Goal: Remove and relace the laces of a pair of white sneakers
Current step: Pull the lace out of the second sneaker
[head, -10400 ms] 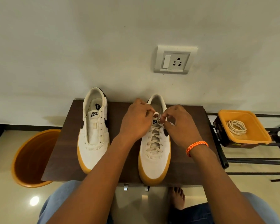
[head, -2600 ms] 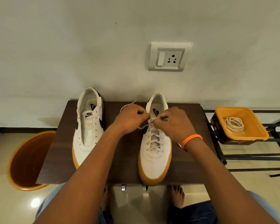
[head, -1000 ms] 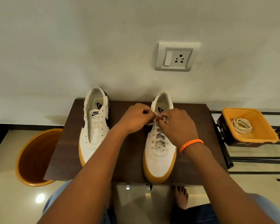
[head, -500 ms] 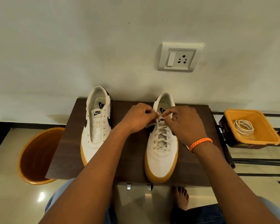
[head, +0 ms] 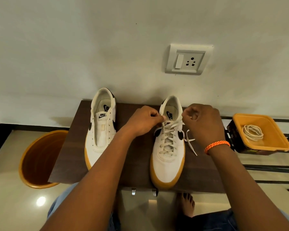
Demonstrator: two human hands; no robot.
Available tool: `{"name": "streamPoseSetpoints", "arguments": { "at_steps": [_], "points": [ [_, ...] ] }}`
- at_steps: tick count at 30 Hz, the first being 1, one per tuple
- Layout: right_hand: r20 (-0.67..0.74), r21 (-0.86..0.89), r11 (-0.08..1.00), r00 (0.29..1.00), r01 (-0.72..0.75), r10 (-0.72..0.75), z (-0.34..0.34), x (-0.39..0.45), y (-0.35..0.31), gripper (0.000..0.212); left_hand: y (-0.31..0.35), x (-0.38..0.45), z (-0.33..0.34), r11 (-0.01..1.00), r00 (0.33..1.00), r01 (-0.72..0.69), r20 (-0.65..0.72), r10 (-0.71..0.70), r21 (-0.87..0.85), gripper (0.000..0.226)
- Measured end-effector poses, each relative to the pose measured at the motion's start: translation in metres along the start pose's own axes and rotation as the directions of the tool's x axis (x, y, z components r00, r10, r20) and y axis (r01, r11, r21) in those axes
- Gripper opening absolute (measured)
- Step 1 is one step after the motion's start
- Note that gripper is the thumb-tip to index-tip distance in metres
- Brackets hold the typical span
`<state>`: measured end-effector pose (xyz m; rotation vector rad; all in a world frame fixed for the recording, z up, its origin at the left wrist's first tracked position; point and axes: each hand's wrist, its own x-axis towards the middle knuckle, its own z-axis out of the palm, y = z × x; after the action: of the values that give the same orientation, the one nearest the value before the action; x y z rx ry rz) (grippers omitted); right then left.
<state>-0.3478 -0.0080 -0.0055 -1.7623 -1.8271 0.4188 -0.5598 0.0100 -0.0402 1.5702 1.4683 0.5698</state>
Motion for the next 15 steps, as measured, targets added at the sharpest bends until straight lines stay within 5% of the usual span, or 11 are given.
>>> {"name": "streamPoseSetpoints", "arguments": {
  "at_steps": [6, 15],
  "points": [
    [0.253, -0.144, 0.984, 0.966, 0.101, -0.062, 0.039, -0.015, -0.011, 0.024, 0.000, 0.001, 0.001, 1.000, 1.000, -0.003, 0.001, 0.003, 0.002, 0.029],
    [0.051, 0.030, 0.999, 0.998, -0.032, 0.031, 0.001, 0.000, -0.001, 0.020, 0.003, 0.000, 0.000, 1.000, 1.000, 0.023, 0.007, -0.023, -0.001, 0.026]
  ]
}}
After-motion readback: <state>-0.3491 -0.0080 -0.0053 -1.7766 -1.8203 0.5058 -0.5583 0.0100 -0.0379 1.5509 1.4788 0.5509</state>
